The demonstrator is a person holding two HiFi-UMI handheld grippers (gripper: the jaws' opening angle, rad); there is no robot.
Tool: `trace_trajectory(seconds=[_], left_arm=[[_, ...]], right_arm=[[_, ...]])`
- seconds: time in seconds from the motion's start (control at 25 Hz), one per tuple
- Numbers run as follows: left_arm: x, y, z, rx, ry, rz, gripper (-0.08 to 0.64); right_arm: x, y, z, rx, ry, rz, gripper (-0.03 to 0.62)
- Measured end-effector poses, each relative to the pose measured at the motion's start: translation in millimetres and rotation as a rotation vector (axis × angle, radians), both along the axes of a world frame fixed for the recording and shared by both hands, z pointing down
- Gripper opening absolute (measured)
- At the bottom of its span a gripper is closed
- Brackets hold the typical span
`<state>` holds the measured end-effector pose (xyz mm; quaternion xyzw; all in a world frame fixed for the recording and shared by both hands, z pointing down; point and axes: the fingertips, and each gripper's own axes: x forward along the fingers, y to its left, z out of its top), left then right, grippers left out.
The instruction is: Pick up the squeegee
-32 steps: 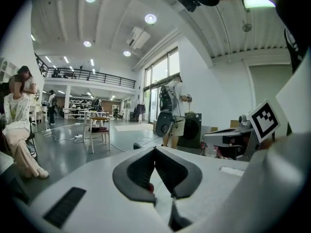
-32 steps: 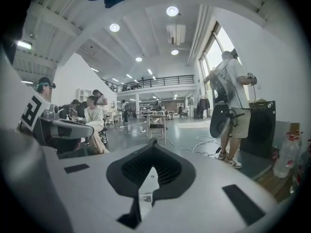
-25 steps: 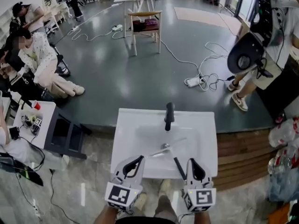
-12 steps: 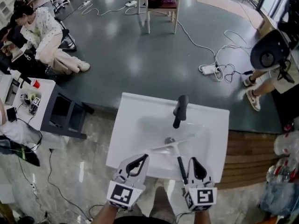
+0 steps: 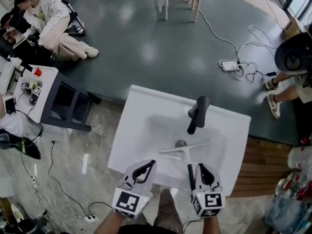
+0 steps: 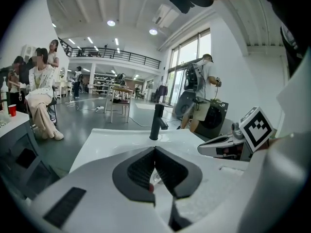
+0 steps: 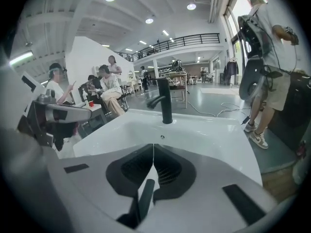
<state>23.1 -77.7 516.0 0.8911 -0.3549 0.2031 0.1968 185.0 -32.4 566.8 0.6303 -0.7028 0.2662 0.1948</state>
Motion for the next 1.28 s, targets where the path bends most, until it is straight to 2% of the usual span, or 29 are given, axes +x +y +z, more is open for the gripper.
trace_trajectory(seconds=[0.36,0.52,0.68,0.88,1.28], left_arm=[[-7.0,-3.3,7.6,-0.029,-0.005,-0.05,0.002],[-12.4,-1.8,10.0,-0.038,-0.006,-0.068,0.002],[-17.0,-2.7,12.6,-0.045,-0.007,-0.084,0.002],[-22.4,-3.9,15.0,-0.048,-0.006,-0.096,0.002],[-27.7,-5.4,17.9,-0.053,0.0,-0.112,0.002]], right_arm=[[-16.3,-5.8,61.0,-0.223,0.008,-0.117,0.085],[-21.9,-4.9,87.0,-0.321,0.006,-0.157,0.164],[-27.2,-1.6,107.1,-0.412,-0.014,-0.191,0.213],[-29.7,-0.4,118.8,-0.476,-0.023,-0.195,0.215],[-31.8,4.0,126.7,-0.53,0.006,-0.2,0.12]])
